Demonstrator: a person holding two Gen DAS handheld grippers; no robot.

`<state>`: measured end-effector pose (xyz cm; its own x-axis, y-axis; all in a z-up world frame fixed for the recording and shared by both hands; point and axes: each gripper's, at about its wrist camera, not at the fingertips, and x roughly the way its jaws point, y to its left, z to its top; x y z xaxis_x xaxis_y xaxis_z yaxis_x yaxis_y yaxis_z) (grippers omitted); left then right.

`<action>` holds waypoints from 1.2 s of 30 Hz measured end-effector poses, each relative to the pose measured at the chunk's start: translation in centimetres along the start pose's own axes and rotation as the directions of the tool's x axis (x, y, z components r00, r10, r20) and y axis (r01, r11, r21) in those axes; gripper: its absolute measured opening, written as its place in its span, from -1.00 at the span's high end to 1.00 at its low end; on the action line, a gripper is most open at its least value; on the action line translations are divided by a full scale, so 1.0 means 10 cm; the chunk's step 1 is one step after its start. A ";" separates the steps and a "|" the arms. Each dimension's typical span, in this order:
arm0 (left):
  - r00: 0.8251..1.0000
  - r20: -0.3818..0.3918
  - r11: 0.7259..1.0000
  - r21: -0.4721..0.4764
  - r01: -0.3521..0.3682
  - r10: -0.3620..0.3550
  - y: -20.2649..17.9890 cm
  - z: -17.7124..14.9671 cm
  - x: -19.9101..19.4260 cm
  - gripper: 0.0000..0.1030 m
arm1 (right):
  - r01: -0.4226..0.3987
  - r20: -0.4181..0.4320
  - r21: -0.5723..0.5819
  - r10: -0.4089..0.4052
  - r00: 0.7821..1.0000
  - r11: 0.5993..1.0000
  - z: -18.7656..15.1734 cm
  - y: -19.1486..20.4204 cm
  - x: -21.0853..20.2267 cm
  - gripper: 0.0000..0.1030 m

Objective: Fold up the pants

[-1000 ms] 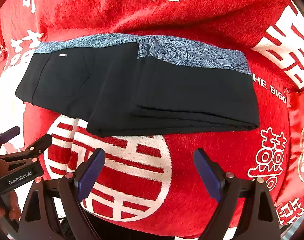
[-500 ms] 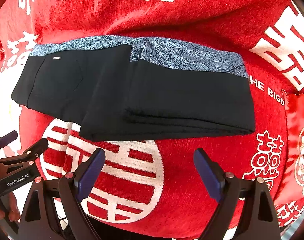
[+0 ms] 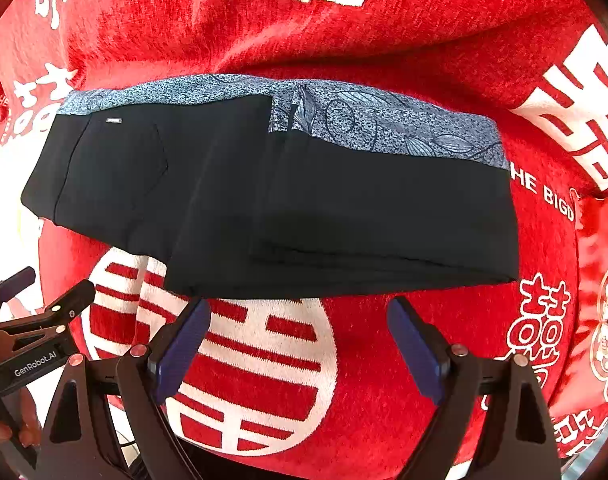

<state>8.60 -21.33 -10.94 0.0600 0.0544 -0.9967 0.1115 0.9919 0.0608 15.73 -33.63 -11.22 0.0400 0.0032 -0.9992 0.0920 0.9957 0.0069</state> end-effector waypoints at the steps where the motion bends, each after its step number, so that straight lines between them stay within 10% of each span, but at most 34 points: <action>1: 1.000 -0.001 1.000 -0.003 0.000 0.000 0.01 0.01 0.01 -0.97 | 0.001 0.000 -0.001 -0.001 1.000 1.000 0.01 0.00 0.01 -0.78; 36: 0.957 0.168 0.898 -0.337 0.282 -0.238 1.43 0.50 0.68 -0.97 | 0.077 0.033 -0.038 -0.076 0.997 0.996 0.42 0.11 0.65 -0.78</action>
<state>15.58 -7.37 -16.62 0.1972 -0.2029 -0.9591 -0.2173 0.9450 -0.2446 20.26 -32.92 -17.56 0.0662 -0.0754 -0.9950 0.0568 0.9958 -0.0717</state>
